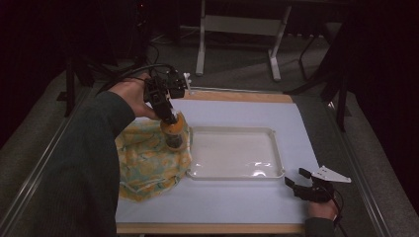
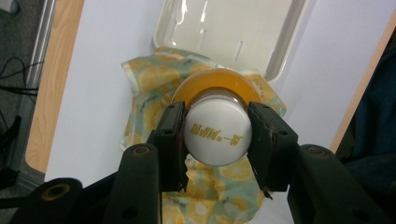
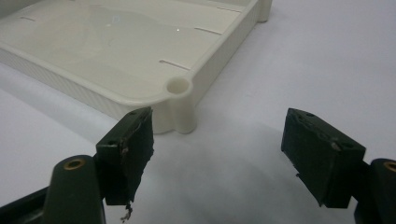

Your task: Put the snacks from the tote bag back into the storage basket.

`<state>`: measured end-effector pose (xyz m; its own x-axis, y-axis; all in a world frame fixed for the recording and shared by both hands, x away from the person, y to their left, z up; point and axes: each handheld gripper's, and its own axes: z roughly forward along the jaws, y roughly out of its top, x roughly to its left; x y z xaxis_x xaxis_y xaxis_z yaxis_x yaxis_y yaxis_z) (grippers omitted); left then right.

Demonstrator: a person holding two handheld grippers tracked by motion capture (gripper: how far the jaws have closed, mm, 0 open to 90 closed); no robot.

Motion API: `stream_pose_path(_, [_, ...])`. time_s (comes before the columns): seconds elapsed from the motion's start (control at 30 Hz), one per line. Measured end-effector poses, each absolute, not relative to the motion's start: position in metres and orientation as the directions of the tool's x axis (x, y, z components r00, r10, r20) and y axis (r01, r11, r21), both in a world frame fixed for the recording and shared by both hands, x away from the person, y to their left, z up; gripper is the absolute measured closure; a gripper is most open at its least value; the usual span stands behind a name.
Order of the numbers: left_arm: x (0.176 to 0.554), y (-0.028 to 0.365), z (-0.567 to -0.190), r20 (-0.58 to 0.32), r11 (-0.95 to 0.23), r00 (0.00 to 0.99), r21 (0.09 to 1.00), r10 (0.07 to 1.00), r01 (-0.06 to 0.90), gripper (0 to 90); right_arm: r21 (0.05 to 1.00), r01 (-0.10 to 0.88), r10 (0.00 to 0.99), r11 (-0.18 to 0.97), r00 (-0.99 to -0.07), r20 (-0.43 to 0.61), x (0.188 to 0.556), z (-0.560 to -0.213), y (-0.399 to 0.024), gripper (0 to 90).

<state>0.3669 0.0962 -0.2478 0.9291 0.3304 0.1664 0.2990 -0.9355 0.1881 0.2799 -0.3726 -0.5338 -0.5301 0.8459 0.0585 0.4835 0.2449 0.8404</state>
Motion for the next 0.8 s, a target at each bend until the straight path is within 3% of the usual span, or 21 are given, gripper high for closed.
stream_pose_path(0.8, [0.367, 0.06, -0.249, 0.142, -0.949, 0.95, 0.192, 0.28, 0.251, 59.5, 0.839, 0.486, 0.846, 0.246, -0.531, 0.059, 0.28, -0.534, -0.372, 24.6])
